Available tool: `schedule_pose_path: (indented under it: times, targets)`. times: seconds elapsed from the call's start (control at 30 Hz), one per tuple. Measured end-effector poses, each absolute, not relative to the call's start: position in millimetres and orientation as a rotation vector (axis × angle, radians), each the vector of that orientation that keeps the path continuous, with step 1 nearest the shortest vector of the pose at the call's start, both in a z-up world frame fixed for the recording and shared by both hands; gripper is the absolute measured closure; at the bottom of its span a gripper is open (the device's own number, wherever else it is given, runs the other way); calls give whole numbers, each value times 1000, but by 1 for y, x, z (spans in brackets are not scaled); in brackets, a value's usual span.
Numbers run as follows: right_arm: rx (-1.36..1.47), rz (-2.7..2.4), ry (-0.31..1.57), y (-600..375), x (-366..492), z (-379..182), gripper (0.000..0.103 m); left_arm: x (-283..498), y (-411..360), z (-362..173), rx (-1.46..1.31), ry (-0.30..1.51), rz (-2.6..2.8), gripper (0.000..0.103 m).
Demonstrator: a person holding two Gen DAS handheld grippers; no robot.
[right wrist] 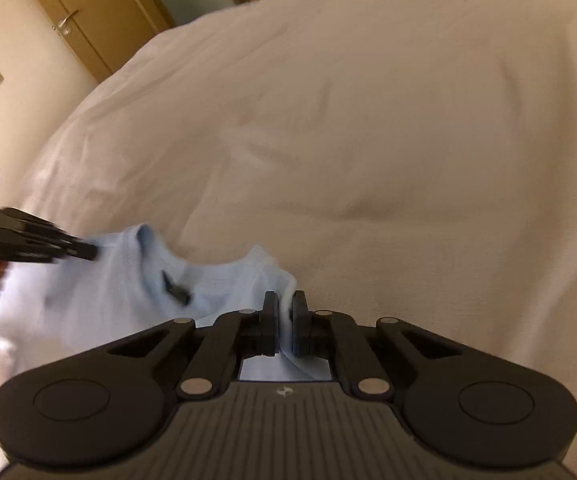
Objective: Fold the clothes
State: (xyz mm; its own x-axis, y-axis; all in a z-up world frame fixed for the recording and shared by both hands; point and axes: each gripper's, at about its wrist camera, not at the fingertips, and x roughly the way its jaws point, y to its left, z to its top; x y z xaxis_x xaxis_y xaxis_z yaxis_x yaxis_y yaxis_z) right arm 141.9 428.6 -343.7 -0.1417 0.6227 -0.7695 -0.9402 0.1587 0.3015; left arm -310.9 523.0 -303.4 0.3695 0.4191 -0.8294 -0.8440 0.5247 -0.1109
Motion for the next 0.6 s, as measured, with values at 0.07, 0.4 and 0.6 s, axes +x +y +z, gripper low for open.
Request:
schedule_pose_path:
  times: [0.07, 0.4, 0.6]
  targets:
    - [-434, 1379, 937, 432, 139, -354, 99, -312, 517, -311, -550, 831, 928, 98]
    - [-542, 991, 733, 438, 106, -364, 26, -316, 506, -309, -527, 907, 1138, 68]
    - [-245, 999, 924, 329, 108, -316, 35, -363, 439, -271, -688, 852, 1032, 90]
